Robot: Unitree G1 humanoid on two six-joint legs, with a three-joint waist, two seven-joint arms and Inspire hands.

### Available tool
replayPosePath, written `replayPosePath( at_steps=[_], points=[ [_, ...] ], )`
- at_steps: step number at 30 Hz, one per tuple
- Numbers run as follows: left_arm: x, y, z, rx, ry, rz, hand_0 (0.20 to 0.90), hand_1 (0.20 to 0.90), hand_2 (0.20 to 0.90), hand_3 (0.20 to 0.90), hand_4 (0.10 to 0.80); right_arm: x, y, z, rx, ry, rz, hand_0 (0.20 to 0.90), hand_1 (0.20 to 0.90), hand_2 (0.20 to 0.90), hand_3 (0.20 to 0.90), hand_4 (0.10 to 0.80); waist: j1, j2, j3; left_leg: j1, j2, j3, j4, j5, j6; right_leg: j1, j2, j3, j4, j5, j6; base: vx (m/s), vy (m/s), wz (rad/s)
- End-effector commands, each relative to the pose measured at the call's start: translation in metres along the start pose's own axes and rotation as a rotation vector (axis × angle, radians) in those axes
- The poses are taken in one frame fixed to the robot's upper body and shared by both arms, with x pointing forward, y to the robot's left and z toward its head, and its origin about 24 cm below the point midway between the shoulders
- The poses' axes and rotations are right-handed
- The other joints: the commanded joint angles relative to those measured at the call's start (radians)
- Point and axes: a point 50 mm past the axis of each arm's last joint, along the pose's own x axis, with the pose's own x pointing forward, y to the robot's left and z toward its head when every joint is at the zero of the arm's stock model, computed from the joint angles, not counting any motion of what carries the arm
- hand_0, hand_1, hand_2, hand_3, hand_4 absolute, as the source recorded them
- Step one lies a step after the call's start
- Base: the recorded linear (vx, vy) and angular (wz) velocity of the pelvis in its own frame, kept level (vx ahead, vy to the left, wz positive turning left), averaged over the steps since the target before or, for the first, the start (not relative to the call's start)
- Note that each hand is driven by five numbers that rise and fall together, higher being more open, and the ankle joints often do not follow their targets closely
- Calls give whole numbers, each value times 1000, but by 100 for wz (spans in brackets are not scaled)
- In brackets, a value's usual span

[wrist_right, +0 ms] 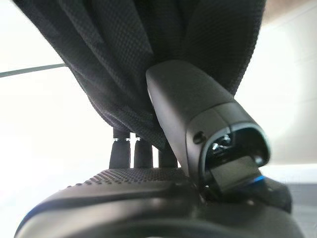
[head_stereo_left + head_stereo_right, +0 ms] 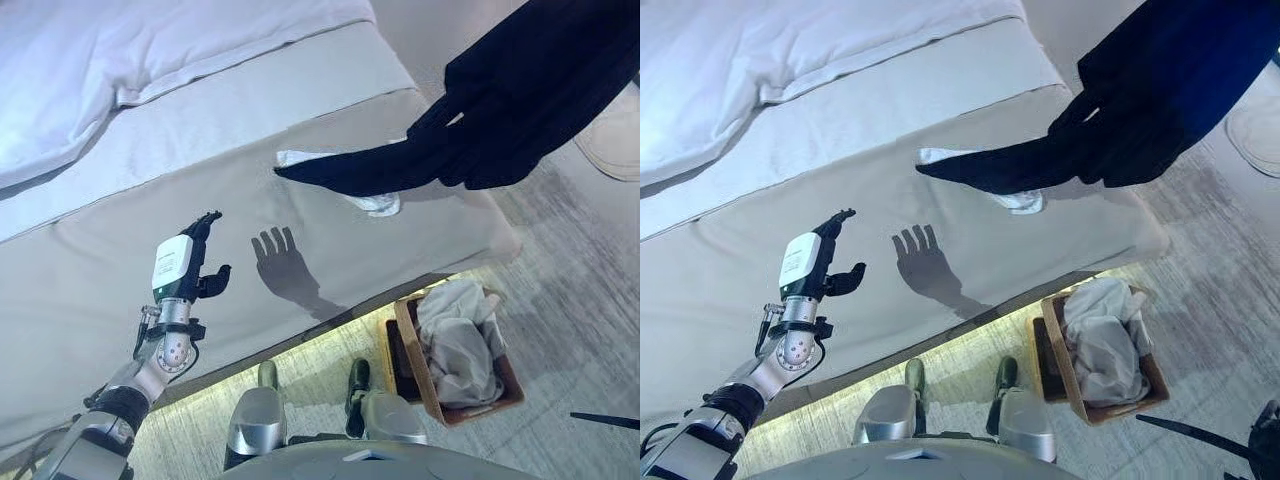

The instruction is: Pick up the clothes from the bed and place them into the basket

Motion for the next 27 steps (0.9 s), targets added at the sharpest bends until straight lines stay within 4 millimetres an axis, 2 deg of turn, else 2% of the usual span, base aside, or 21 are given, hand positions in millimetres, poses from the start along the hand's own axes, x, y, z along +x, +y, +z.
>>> replayPosePath(
  at_steps=[1, 10, 18, 23, 27],
  points=[
    [-27, -8, -12, 0, 1, -43, 900, 900, 900, 900, 800, -5, -29, 7, -52, -67, -148, 300, 300, 300, 200, 100, -29, -24, -307, -60, 4, -23, -21, -8, -5, -38, 2, 20, 112, -92, 54, -12, 32, -49],
    [-30, -11, -14, 19, -7, -57, 900, 900, 900, 900, 800, -12, -62, -6, -112, -27, -214, 300, 300, 300, 200, 100, -84, -32, -327, -49, 12, 10, -31, -14, -1, -59, 15, 73, 106, -80, 62, -11, 12, -28],
    [-31, -13, -16, 40, -11, -74, 900, 900, 900, 900, 800, -21, -96, -16, -84, 7, -284, 300, 300, 300, 200, 100, -137, -25, -344, -40, 20, 33, -43, -17, 0, -84, 34, 119, 121, -82, 64, -19, 6, -15],
    [-30, -14, -15, 38, -8, -76, 900, 900, 900, 900, 800, -25, -99, -21, -37, 10, -241, 300, 300, 300, 200, 100, -163, -18, -349, -40, 22, 41, -42, -19, 0, -95, 42, 143, 121, -77, 65, -27, 5, -19],
    [-30, -16, -14, 32, -12, -78, 900, 900, 900, 900, 800, -26, -93, -28, -9, 9, -190, 300, 300, 300, 200, 100, -176, -13, -352, -36, 23, 49, -47, -19, -2, -100, 47, 155, 118, -73, 66, -20, 7, -10]
  ],
)
